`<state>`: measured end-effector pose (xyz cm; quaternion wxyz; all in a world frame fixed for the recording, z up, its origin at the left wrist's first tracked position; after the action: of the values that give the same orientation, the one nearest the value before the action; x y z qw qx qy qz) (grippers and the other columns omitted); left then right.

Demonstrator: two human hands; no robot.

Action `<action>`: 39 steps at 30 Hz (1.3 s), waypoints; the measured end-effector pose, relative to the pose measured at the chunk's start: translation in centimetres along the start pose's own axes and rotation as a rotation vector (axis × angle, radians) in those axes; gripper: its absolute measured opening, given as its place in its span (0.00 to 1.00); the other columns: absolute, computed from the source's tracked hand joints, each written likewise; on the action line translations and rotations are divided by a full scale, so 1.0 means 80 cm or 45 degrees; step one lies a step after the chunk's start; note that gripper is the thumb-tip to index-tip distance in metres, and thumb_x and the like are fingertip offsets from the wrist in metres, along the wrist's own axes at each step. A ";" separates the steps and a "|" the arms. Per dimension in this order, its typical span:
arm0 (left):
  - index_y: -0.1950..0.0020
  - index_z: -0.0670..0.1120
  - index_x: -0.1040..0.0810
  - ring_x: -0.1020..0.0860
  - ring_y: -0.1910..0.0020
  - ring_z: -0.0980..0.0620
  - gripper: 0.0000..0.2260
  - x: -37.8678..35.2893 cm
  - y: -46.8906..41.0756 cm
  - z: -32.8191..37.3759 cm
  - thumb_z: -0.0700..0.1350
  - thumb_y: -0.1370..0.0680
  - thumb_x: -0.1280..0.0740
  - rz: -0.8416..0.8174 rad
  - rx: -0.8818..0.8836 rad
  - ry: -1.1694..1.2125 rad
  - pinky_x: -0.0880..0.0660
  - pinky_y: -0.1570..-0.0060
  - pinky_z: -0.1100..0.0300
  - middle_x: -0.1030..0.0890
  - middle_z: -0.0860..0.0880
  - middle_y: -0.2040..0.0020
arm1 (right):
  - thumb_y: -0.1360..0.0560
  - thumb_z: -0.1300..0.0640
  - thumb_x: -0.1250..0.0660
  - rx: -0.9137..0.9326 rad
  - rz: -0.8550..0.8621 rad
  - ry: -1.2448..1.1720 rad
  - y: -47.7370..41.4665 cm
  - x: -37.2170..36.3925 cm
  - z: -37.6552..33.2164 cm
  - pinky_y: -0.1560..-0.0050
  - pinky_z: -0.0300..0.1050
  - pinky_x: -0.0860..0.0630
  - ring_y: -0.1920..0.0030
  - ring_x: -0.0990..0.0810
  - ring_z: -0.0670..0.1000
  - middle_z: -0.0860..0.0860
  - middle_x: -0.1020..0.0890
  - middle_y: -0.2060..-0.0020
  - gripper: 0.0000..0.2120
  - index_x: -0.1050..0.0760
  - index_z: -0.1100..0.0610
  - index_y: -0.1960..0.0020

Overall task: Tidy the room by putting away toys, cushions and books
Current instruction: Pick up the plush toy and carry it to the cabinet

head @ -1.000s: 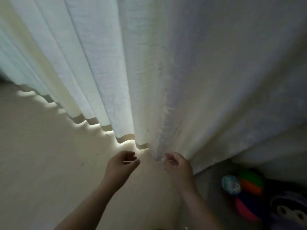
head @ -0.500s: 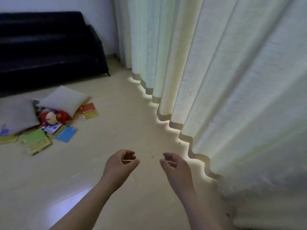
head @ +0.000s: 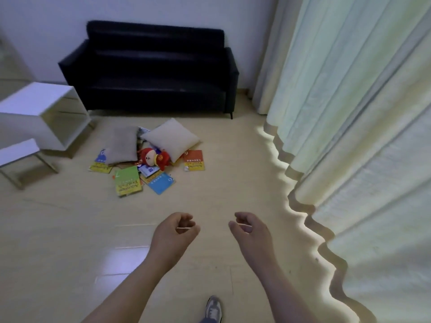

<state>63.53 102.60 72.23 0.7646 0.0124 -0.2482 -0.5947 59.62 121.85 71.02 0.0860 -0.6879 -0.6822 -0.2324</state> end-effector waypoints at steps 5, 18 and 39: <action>0.46 0.48 0.22 0.21 0.54 0.58 0.09 0.031 -0.072 0.011 0.42 0.26 0.29 0.098 0.066 -0.014 0.28 0.60 0.69 0.19 0.53 0.53 | 0.27 0.55 0.29 0.012 -0.091 -0.017 -0.089 -0.038 -0.029 0.53 0.40 0.27 0.51 0.19 0.49 0.47 0.19 0.52 0.11 0.22 0.53 0.45; 0.46 0.48 0.22 0.20 0.53 0.57 0.10 0.105 -0.278 0.024 0.42 0.26 0.28 0.195 0.186 0.053 0.28 0.59 0.70 0.18 0.53 0.53 | 0.26 0.53 0.30 0.014 -0.264 0.081 -0.283 -0.156 -0.109 0.55 0.38 0.27 0.51 0.20 0.46 0.44 0.20 0.52 0.10 0.23 0.50 0.46; 0.46 0.45 0.22 0.22 0.57 0.58 0.09 0.343 -0.619 0.007 0.41 0.25 0.29 0.056 0.231 -0.045 0.31 0.64 0.71 0.20 0.53 0.55 | 0.26 0.54 0.30 -0.208 -0.169 0.126 -0.501 -0.430 -0.253 0.53 0.38 0.28 0.49 0.20 0.47 0.48 0.20 0.48 0.15 0.24 0.54 0.41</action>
<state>23.26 63.16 67.14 0.7687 0.0657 -0.3148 -0.5529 17.61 84.33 65.81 0.0477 -0.6336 -0.7000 -0.3261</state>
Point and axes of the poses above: each hand's wrist, its own y-axis away from the middle knuckle, its own x-axis out of the back of the hand, z = x × y, the point moved 3 cm from there along -y, towards the middle knuckle
